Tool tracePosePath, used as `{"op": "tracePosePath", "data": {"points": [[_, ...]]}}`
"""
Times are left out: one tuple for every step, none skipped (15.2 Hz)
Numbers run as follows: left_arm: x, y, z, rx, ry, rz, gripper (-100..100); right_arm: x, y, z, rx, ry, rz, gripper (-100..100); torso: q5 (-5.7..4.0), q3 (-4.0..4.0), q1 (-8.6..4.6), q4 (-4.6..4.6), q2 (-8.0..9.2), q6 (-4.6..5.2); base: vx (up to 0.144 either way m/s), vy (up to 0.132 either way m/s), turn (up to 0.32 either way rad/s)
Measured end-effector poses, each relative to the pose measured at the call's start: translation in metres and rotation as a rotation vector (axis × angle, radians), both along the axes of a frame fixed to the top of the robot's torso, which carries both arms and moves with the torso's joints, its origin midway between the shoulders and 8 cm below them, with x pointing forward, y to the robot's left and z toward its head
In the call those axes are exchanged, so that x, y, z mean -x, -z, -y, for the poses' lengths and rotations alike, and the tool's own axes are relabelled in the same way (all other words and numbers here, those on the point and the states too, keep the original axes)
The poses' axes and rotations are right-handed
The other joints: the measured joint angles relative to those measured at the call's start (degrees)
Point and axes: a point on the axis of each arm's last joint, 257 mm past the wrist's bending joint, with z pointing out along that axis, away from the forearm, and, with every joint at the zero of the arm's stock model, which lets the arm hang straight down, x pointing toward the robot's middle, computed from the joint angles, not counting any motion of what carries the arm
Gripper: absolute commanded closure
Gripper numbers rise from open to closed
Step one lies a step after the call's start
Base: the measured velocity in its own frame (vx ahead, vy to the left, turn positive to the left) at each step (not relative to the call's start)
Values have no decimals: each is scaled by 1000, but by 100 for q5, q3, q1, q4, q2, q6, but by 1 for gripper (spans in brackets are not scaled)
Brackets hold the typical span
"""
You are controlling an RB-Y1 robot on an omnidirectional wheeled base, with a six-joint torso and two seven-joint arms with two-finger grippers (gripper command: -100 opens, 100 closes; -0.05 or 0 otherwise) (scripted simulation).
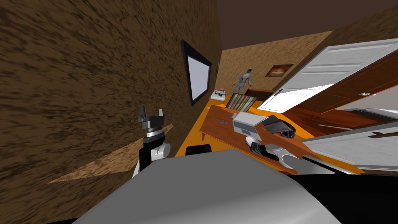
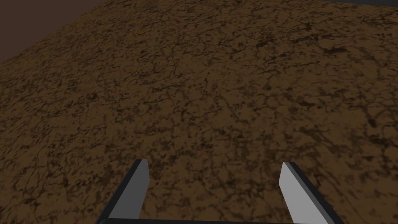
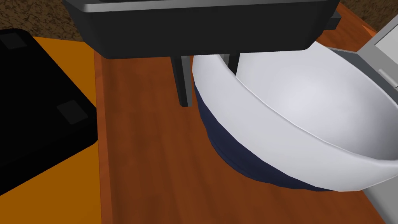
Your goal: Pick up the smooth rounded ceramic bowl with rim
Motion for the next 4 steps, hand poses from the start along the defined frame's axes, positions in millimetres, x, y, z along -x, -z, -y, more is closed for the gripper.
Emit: {"op": "tracePosePath", "data": {"points": [[0,0,0,0,0,0,0,-1,-1,1,1,3,2,100,0,0,0,1,0,1,-34,26,11],[0,0,0,0,0,0,0,-2,-3,6,6,6,2,100,3,1,1,1,1,-1,-40,27,15],[0,0,0,0,0,0,0,-3,-6,9,10,5,2,100,4,2,4,1,4,0,-30,16,4],[0,0,0,0,0,0,0,-4,-7,9,11,6,4,100,3,3,3,1,4,1,-14,7,-1]]}}
